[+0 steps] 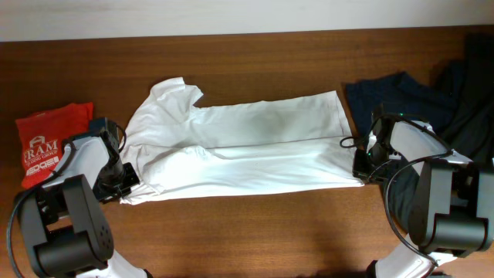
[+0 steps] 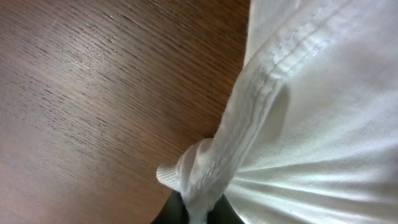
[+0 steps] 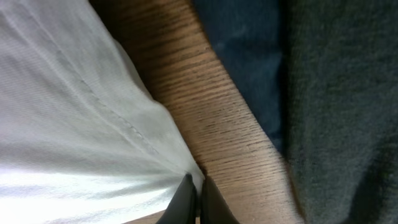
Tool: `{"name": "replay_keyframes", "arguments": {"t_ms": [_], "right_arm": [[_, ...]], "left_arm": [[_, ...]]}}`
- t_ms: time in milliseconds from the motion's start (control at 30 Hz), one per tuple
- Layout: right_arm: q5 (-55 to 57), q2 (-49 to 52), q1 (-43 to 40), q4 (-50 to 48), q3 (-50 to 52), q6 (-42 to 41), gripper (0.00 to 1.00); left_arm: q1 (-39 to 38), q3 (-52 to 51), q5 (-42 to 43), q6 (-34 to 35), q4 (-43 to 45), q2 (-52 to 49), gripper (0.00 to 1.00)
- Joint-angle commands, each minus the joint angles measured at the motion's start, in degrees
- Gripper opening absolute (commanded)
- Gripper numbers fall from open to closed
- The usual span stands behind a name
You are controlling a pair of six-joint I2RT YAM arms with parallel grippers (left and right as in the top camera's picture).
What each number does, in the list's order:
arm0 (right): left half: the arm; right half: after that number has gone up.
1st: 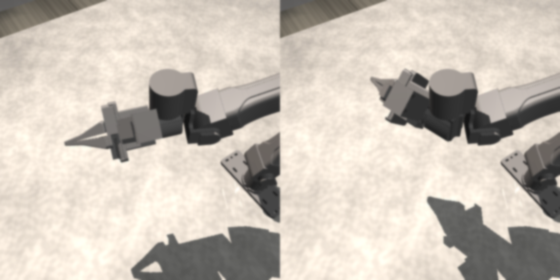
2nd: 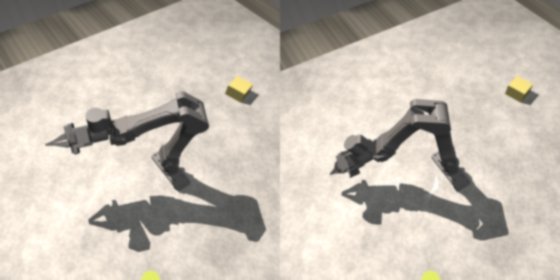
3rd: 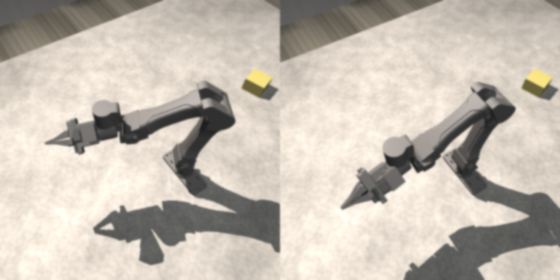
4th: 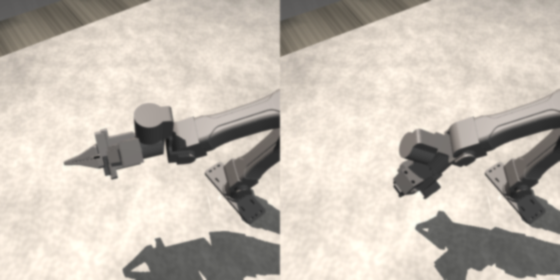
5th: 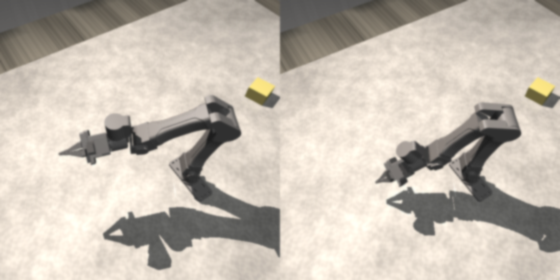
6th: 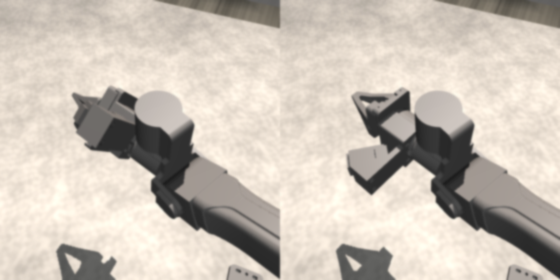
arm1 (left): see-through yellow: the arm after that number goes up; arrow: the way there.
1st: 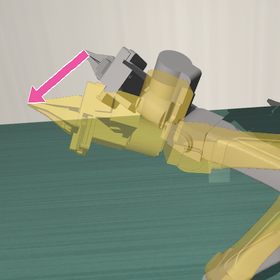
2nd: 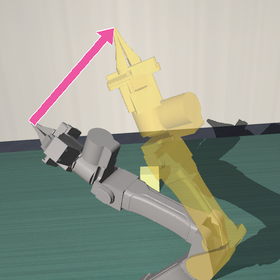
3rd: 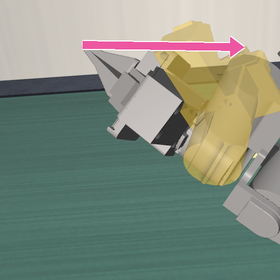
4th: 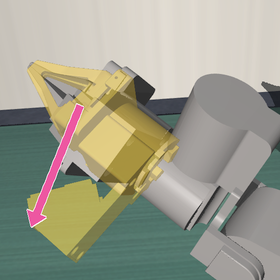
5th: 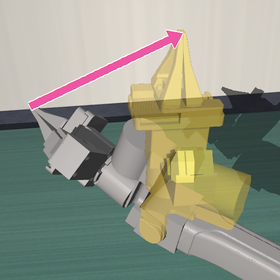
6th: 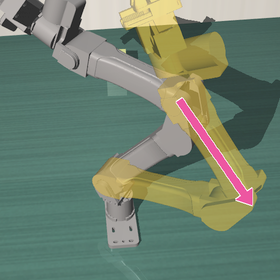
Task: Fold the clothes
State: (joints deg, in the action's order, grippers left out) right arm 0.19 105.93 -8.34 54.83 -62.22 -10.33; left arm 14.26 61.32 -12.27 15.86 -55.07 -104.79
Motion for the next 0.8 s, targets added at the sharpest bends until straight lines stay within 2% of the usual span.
{"name": "replay_keyframes", "arguments": {"t_ms": [0,67,133,200,267,300,400,467,533,600,667,767], "right_arm": [[3.1,0.3,-0.7,0.7,0.8,-0.7,0.04],[3.1,0.3,-0.7,0.9,0.8,-0.7,0.04],[2.5,0.1,-0.7,1.8,0.7,-0.7,0.04],[1.4,-0.3,-0.7,2.5,0.2,-0.7,0.07],[1.4,-1.5,-0.7,4.4,-1.2,-0.7,0.2],[1.4,-2.0,-0.7,5.5,-2.4,-0.7,0.28],[0.8,-3.7,-0.7,8.6,-7.5,-0.7,0.31],[-1.5,-4.4,-0.7,9.8,-11.3,-0.7,0.51],[-5.4,-4.5,-0.7,11.2,-15.9,-0.6,0.54],[-9.9,-4.5,-0.7,11.2,-18.1,1.6,0.55],[-13.2,-4.5,-0.7,11.2,-19.1,2.6,0.6],[-13.5,-4.5,-0.7,11.3,-19.1,3.0,0.61]], "left_arm": [[0.2,-0.3,-4.0,0.0,-0.8,-0.2,0.05],[0.2,0.7,-4.0,0.0,-1.9,-0.2,0.05],[0.2,2.8,-3.6,0.0,-3.9,-0.2,0.1],[0.2,4.3,-3.6,0.0,-4.8,-0.2,0.25],[0.2,5.9,-3.7,0.0,-6.2,-0.2,0.46],[0.2,6.7,-3.7,0.0,-6.8,-0.2,0.47],[0.0,10.5,-2.0,0.0,-8.6,0.3,0.47],[-0.5,14.3,2.3,-0.2,-8.2,0.9,0.47],[-2.2,20.6,16.9,-9.2,-2.3,0.9,0.49],[-3.9,23.1,23.1,-14.4,4.6,0.9,0.58],[-7.5,24.2,23.5,-18.8,13.7,0.7,0.65],[-12.3,24.2,23.4,-27.5,21.9,-1.4,0.74]]}}
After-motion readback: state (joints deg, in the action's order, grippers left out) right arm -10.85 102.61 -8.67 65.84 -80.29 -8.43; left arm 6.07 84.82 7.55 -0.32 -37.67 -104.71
